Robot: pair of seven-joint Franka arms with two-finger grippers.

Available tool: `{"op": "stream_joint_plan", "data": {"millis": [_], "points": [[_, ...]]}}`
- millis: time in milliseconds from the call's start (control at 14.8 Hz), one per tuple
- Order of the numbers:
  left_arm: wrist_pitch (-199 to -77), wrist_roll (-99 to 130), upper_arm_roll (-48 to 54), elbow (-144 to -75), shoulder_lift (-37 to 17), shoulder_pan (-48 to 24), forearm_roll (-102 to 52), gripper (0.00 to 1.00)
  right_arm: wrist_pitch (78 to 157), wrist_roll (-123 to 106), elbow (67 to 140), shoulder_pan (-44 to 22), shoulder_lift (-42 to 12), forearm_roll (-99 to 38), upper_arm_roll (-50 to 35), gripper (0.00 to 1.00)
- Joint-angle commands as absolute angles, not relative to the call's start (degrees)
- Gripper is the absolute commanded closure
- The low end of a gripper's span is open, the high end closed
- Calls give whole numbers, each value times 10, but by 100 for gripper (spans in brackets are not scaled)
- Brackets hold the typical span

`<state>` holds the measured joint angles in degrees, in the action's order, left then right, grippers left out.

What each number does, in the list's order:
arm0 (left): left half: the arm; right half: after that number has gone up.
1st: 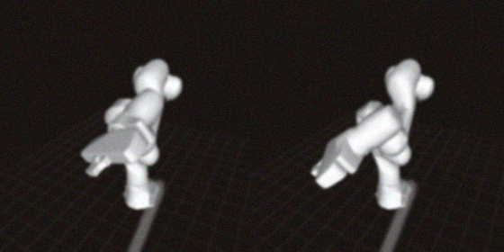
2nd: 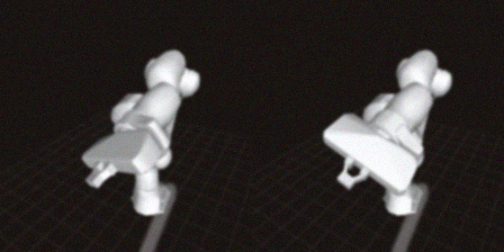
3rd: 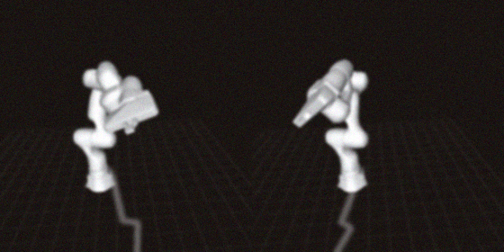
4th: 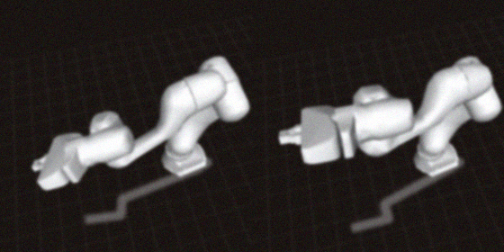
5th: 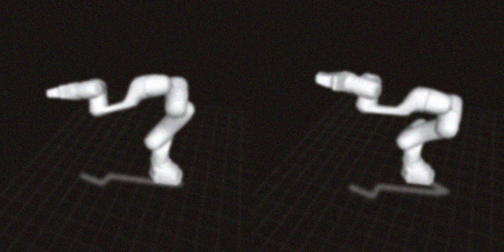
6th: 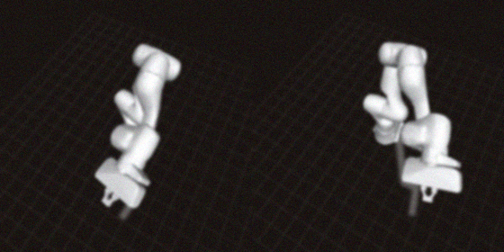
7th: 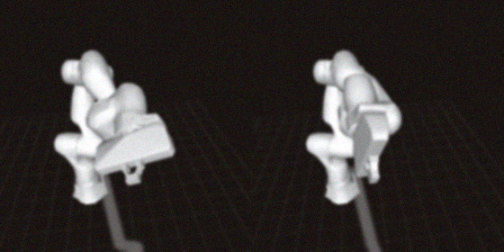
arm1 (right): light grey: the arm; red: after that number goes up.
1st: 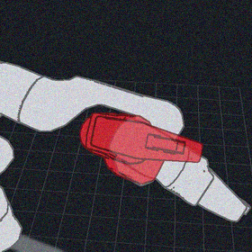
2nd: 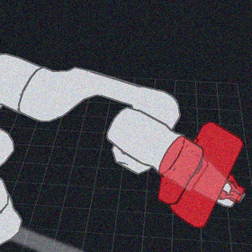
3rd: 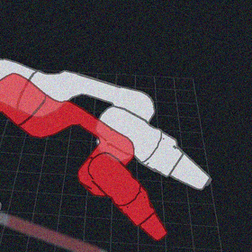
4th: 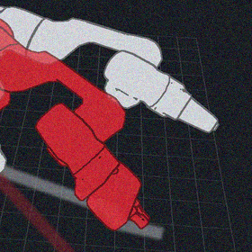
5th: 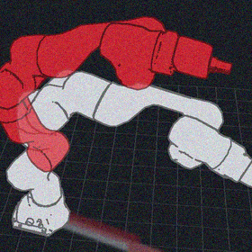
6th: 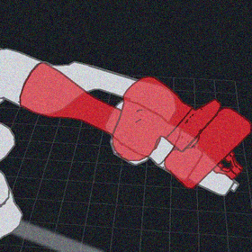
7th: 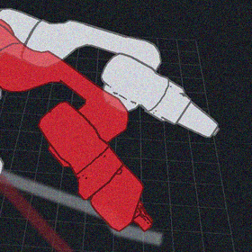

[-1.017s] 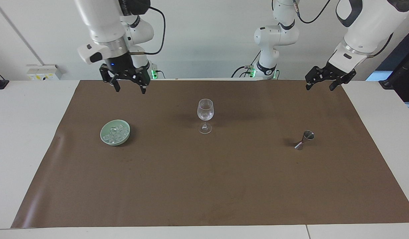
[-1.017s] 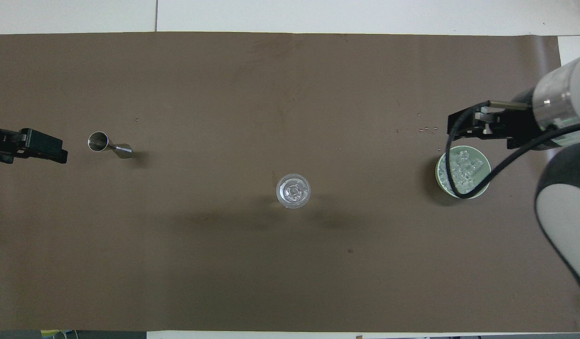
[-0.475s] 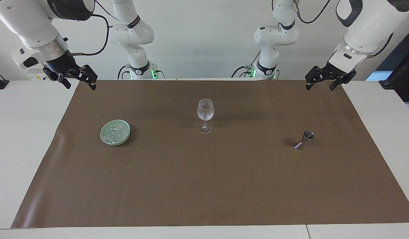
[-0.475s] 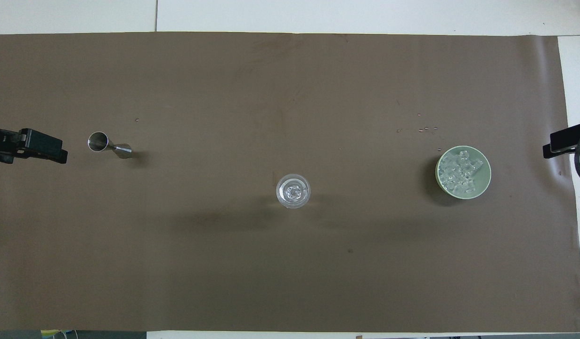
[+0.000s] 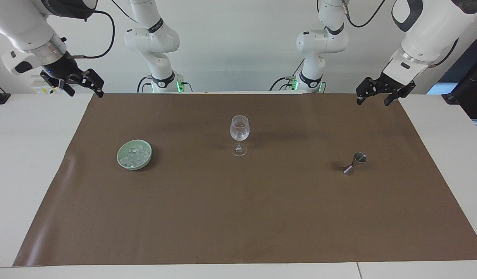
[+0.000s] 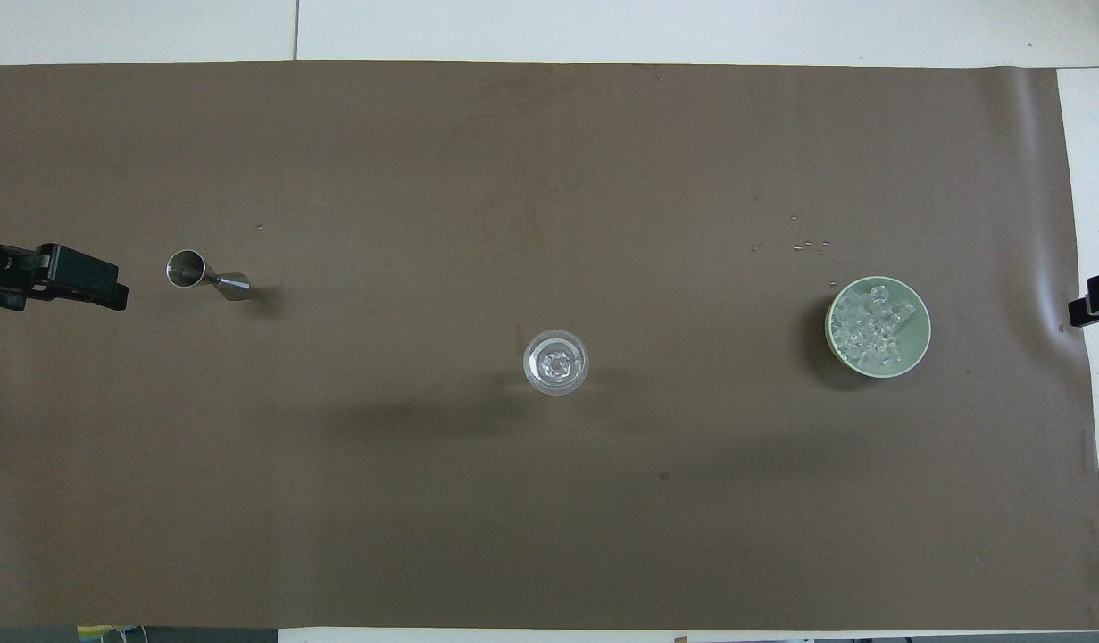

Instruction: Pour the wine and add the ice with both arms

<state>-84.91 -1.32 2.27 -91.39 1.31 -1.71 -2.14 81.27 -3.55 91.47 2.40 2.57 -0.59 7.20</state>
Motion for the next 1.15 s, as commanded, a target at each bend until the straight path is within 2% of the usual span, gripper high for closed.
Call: {"op": "stream_joint_plan", "data": {"millis": [0, 203, 1085], "points": [[-844, -19, 18, -920, 20, -20, -17, 0, 833, -49, 946, 39, 40, -2, 49, 0], [-844, -19, 18, -920, 20, -20, -17, 0, 844, -46, 945, 39, 40, -2, 24, 0], [-844, -19, 18, -920, 20, -20, -17, 0, 860, -40, 942, 40, 37, 22, 23, 0]]}}
